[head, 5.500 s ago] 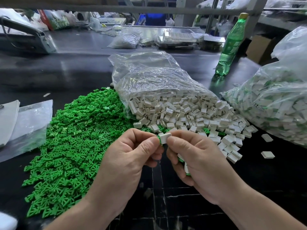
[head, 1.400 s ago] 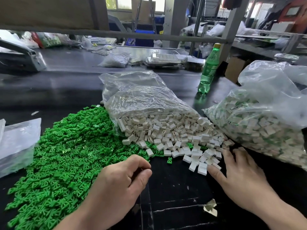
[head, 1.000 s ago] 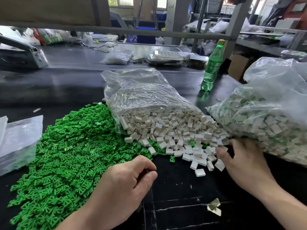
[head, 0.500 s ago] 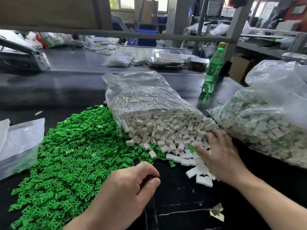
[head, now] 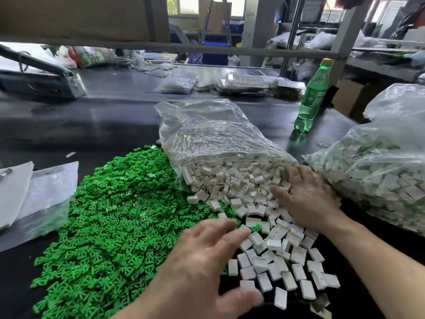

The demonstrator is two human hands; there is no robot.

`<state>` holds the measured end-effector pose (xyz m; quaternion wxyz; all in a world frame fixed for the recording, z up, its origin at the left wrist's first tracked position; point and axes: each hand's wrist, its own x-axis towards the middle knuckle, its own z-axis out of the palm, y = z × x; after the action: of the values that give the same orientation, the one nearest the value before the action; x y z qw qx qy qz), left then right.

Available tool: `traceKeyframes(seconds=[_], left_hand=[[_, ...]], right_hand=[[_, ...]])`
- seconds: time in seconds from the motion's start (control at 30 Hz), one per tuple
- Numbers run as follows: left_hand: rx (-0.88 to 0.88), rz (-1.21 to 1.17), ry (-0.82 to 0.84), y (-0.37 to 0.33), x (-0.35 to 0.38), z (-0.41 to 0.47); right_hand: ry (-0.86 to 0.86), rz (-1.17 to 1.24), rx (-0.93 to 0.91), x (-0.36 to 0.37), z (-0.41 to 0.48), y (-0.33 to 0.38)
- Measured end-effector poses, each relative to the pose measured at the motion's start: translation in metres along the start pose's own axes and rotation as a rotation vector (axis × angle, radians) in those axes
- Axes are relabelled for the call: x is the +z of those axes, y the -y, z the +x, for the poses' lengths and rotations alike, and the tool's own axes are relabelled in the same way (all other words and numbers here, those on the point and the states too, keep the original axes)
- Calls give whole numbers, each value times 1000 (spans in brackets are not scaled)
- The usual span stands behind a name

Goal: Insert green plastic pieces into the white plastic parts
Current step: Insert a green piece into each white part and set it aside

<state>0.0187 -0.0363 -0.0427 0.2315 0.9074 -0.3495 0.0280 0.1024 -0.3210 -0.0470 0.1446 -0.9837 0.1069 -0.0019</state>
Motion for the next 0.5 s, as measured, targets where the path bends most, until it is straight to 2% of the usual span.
traceKeyframes(seconds=[0.07,0.17,0.2,0.23,0.33,0.37,0.43,0.5], left_hand=[[100,147,66,-7,2,3],[183,31,278,-13,7,8],[208,60,304,-13,8,8],[211,94,304,-12,10,9],[179,294,117,-8,15,12],[142,277,108,-8,16,12],[26,194,211,-6,18,13],[-32,211,205,-4,17,17]], right_hand=[[-43,7,-32,6,-10,2],[-33,27,-90,10,-36,7],[-17,49,-112,8,-44,9],[-4,99,-132,4,-53,11],[66,209,-153,-12,-84,7],[114,181,-185,-16,-96,4],[239,-44,-231,-17,-120,6],[196,-291,-351,-10,-136,9]])
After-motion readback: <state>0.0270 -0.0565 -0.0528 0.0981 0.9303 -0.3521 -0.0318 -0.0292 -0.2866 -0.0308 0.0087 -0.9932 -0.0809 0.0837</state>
